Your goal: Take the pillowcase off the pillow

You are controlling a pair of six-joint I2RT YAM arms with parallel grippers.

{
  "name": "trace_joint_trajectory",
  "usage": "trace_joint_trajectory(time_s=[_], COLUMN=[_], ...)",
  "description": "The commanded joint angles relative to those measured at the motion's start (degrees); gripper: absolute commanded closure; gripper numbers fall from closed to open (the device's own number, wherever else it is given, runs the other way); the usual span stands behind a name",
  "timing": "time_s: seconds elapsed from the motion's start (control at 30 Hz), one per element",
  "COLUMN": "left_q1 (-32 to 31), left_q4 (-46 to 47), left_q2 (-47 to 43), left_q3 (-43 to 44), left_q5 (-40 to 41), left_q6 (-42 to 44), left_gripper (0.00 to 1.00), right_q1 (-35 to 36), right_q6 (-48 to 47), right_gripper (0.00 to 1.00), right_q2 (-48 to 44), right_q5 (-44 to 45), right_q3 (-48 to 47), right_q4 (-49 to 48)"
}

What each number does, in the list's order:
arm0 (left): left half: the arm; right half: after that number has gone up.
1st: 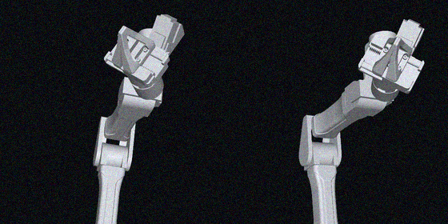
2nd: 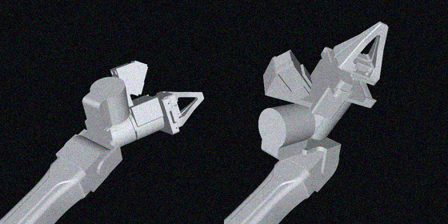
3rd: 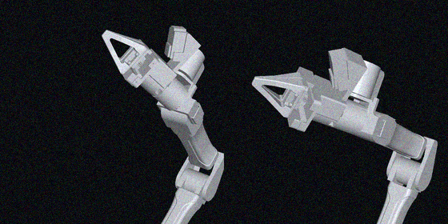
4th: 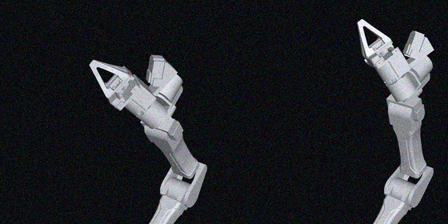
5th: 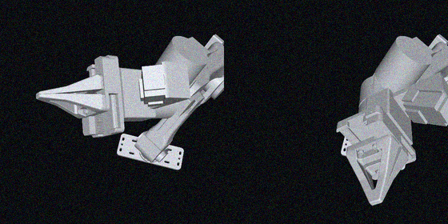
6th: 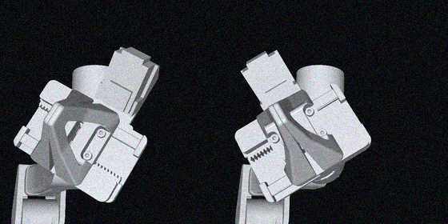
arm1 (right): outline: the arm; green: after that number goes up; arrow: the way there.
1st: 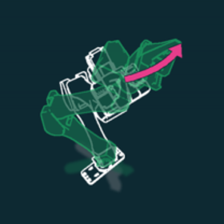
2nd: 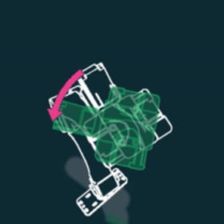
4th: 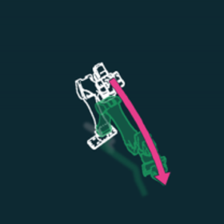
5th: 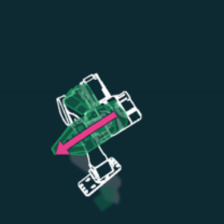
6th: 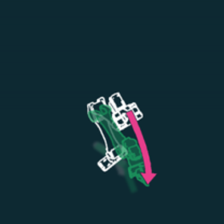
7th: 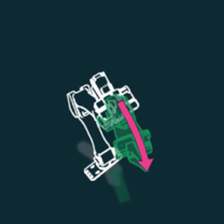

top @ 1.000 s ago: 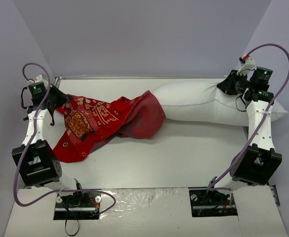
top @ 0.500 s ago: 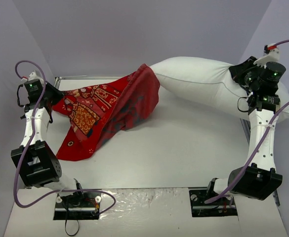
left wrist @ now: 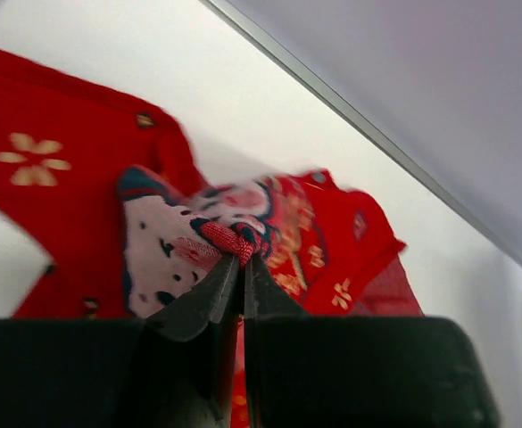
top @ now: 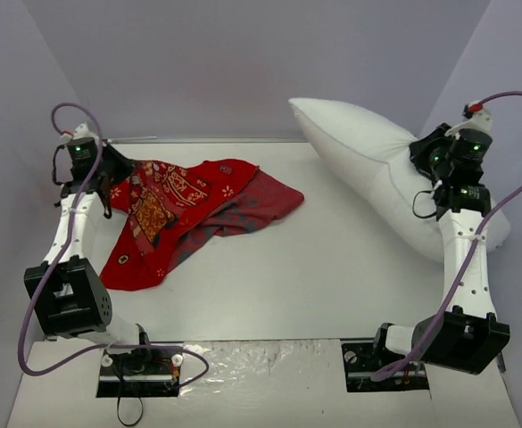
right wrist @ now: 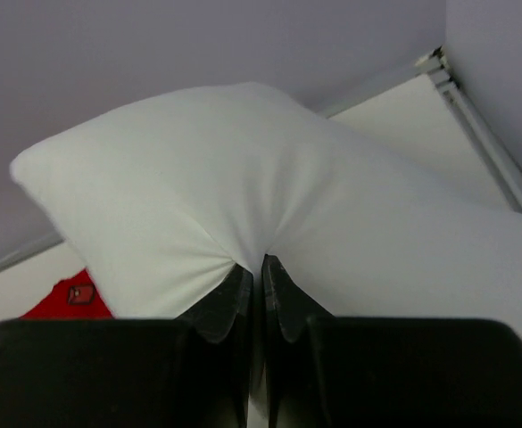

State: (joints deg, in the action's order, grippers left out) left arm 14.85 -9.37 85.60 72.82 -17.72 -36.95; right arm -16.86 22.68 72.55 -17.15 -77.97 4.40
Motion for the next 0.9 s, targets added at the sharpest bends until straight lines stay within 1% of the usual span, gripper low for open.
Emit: trace_joint_trajectory(time_s=[0.0,0.03,0.1,0.17,0.27,0.33,0.4,0.47,0.5,0.53,0.57,0.6,0.63,0.7,0.73,0.77,0.8,0.87], left_q1=[-10.17,-12.11,-16.32,-17.57,-18.98,-19.86,-21.08,-21.97,-22.41,-22.50,-22.41,-22.41,-22.41,-22.41,-22.50,-22.41,-22.41,-23.02], left_q4=[3.74,4.52,6.02,8.22,8.40,10.59,11.29,10.51,9.46,9.45,9.45,6.58,5.86,3.31,2.61,1.55,1.02,0.14], left_q2=[0.70,1.58,1.76,1.32,0.01,-1.22,-2.36,-3.77,-4.21,-4.74,-5.18,-6.23,-6.67,-7.99,-8.60,-9.83,-10.45,-12.73], left_q3=[2.86,2.51,0.41,-1.27,-3.38,-4.26,-4.70,-4.79,-4.70,-4.79,-4.62,-4.35,-4.00,-2.07,-1.37,0.20,0.92,2.24], left_q5=[-1.80,-1.71,-1.45,-1.36,-1.36,-2.84,-4.25,-5.31,-5.40,-5.57,-6.01,-6.10,-6.19,-6.19,-6.19,-5.93,-5.41,-4.26], left_q6=[-0.76,-0.93,-2.51,-3.48,-4.18,-4.27,-4.89,-4.01,-3.66,-3.48,-3.13,-2.69,-2.25,-0.50,0.12,1.25,1.79,3.63], left_gripper=[0.98,0.98,0.98,0.98,0.98,0.97,0.94,0.91,0.90,0.89,0.88,0.84,0.82,0.63,0.54,0.47,0.33,0.19], right_q1=[7.79,11.03,12.90,14.14,14.58,14.66,15.02,15.45,15.46,15.46,15.46,15.37,15.37,14.84,14.84,14.75,14.67,14.05], right_q6=[0.35,0.00,0.18,-0.70,-1.84,-2.46,-3.86,-6.84,-7.99,-9.91,-11.85,-16.39,-19.05,-25.02,-28.79,-30.31,-31.19,-31.47], right_gripper=[1.00,1.00,1.00,1.00,1.00,1.00,0.98,0.88,0.85,0.78,0.75,0.71,0.56,0.38,0.20,0.12,0.00,0.00], right_q2=[-3.03,-3.21,-4.61,-5.14,-4.35,-2.61,-0.67,0.48,1.53,1.97,2.41,2.68,2.77,2.07,1.63,1.02,-0.12,-1.53], right_q5=[5.54,5.37,2.39,2.03,1.16,-2.52,-8.84,-12.98,-13.87,-14.57,-14.76,-14.32,-14.58,-15.72,-15.38,-14.59,-12.32,-9.76], right_q3=[2.82,3.96,8.79,12.57,16.96,18.73,20.05,18.57,17.60,16.20,14.62,11.39,9.79,5.39,4.33,3.19,1.27,0.20], right_q4=[-6.78,-7.21,-9.15,-9.15,-9.50,-11.34,-13.80,-14.25,-13.99,-13.29,-11.02,-9.78,-8.11,-2.06,-0.29,3.12,4.55,7.53])
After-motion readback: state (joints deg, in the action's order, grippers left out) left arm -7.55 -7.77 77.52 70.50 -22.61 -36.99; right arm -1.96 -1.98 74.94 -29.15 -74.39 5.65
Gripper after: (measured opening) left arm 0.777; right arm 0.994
